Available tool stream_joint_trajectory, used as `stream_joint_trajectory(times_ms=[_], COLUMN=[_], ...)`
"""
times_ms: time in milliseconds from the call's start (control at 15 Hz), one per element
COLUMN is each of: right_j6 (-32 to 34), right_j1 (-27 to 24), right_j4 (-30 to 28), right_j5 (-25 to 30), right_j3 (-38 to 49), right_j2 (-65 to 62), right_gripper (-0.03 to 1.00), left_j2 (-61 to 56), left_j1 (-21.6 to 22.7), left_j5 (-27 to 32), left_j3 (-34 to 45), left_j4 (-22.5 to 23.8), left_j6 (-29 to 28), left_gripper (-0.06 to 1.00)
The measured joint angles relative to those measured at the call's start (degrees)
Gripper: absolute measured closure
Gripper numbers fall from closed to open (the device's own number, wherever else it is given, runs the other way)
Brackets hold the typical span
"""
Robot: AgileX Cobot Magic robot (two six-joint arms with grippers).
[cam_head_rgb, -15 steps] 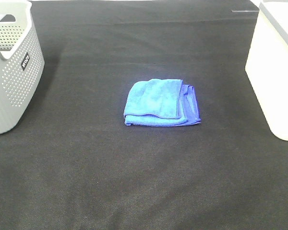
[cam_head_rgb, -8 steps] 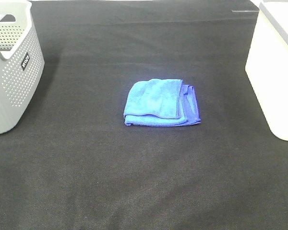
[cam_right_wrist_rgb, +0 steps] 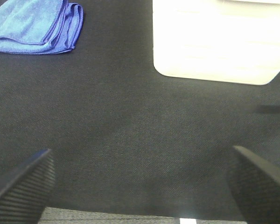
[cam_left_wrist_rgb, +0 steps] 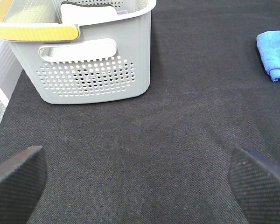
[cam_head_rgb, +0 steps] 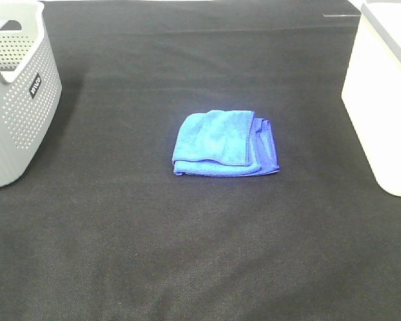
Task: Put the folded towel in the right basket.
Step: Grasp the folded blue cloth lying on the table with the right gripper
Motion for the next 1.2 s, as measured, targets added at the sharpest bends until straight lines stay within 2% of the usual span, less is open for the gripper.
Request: stream_joint_trajectory(times_ms=[67, 200, 400, 533, 733, 800, 867, 1000, 1133, 1200], right_j6=[-0.29, -0.40, -0.52, -0.52, -1.03, -1.49, -1.55, -1.55, -1.60, -1.60], right_j1=[0.00, 0.00, 0.00, 0.00, 0.00, 1.20, 5.84, 11.52, 13.29, 13.29], right_j4=[0.00, 1.78, 7.79, 10.20, 15.53, 17.02, 18.11, 20.23, 22.17, 22.17], right_j5=[0.00, -0.11, 3.21, 5.84, 6.02, 6.07, 5.56, 3.67, 2.69, 2.69], right_j3=[-0.86, -7.05, -24.81, -39.82, -51.17, -53.74, -57.18, -62.05, -68.64, -68.64], right_j2=[2.35, 15.64, 44.81, 64.11, 79.13, 83.37, 90.87, 100.78, 111.21, 111.21], right_gripper=[0.01, 0.01, 0.01, 0.01, 0.01, 0.02, 0.03, 0.03, 0.03, 0.03], left_j2=[0.00, 0.00, 0.00, 0.00, 0.00, 0.00, 0.00, 0.00, 0.00, 0.00], left_j1=[0.00, 0.00, 0.00, 0.00, 0.00, 0.00, 0.00, 0.00, 0.00, 0.00], left_j5=[0.00, 0.00, 0.00, 0.00, 0.00, 0.00, 0.00, 0.00, 0.00, 0.00], left_j3=[0.00, 0.00, 0.00, 0.00, 0.00, 0.00, 0.00, 0.00, 0.00, 0.00], left_j4=[0.00, 0.00, 0.00, 0.00, 0.00, 0.00, 0.00, 0.00, 0.00, 0.00], left_j6=[0.00, 0.00, 0.00, 0.00, 0.00, 0.00, 0.00, 0.00, 0.00, 0.00], left_gripper=[-0.05, -0.05, -0.05, -0.05, -0.05, -0.05, -0.05, -0.05, -0.05, -0.05])
